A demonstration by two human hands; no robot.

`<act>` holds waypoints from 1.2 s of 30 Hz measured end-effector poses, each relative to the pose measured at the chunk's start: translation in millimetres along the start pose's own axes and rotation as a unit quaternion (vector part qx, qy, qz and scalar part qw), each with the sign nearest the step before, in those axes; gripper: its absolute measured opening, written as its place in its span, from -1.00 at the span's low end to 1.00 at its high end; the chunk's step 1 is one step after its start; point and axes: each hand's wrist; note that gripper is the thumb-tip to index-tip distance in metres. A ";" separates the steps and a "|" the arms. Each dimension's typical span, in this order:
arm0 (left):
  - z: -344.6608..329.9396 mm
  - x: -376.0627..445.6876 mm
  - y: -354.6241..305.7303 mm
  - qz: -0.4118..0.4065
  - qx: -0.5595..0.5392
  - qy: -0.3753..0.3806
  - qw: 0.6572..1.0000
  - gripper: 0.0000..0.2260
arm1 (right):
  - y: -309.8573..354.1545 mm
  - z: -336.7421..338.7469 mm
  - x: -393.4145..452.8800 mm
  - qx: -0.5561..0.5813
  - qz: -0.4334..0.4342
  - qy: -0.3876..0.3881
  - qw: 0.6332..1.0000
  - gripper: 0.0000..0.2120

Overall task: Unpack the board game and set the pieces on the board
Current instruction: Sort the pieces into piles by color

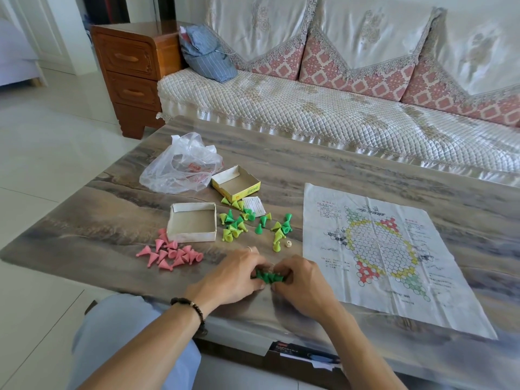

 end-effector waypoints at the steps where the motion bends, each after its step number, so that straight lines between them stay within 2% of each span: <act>1: 1.9 -0.3 0.2 -0.002 -0.001 0.001 1.000 -0.71 | 0.2 0.7 -0.1 -0.001 0.000 0.001 1.000 -0.78; 5: 8.6 -1.7 5.5 -0.001 -0.010 0.011 1.000 -0.62 | -1.4 4.7 0.5 -0.008 0.016 0.008 1.000 -0.74; 8: 16.7 -0.3 10.7 0.008 -0.010 0.005 1.000 -0.55 | -6.2 10.6 6.4 0.007 0.004 -0.026 1.000 -0.76; 12: 26.7 14.5 12.1 0.016 -0.024 -0.035 0.999 -0.64 | -17.6 21.9 26.7 0.012 -0.019 -0.081 0.996 -0.81; 16: 28.3 41.3 19.6 0.035 0.034 -0.089 0.995 -0.71 | -27.0 31.1 58.8 0.007 -0.034 -0.099 0.995 -0.85; 21: 22.8 72.2 24.8 0.039 0.125 -0.094 0.987 -0.66 | -26.3 32.9 95.9 -0.025 -0.018 -0.059 0.998 -0.71; 26: 17.6 98.8 29.9 0.063 0.162 -0.065 0.983 -0.71 | -23.5 28.6 120.1 -0.028 -0.013 0.004 1.000 -0.64; 30: 16.8 110.4 34.2 0.057 0.165 -0.047 0.983 -0.88 | -26.7 28.3 126.2 -0.042 -0.010 0.025 0.999 -0.72; 36: 17.5 108.1 37.7 0.049 0.129 -0.055 0.989 -0.86 | -24.4 30.0 123.9 -0.079 0.000 0.014 0.997 -0.76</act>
Point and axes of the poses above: each hand's wrist, its own x-axis towards the middle knuckle, its own z-axis out of the back of the hand, y = z × x, and after that the axes turned 6 degrees about -z, right-handed
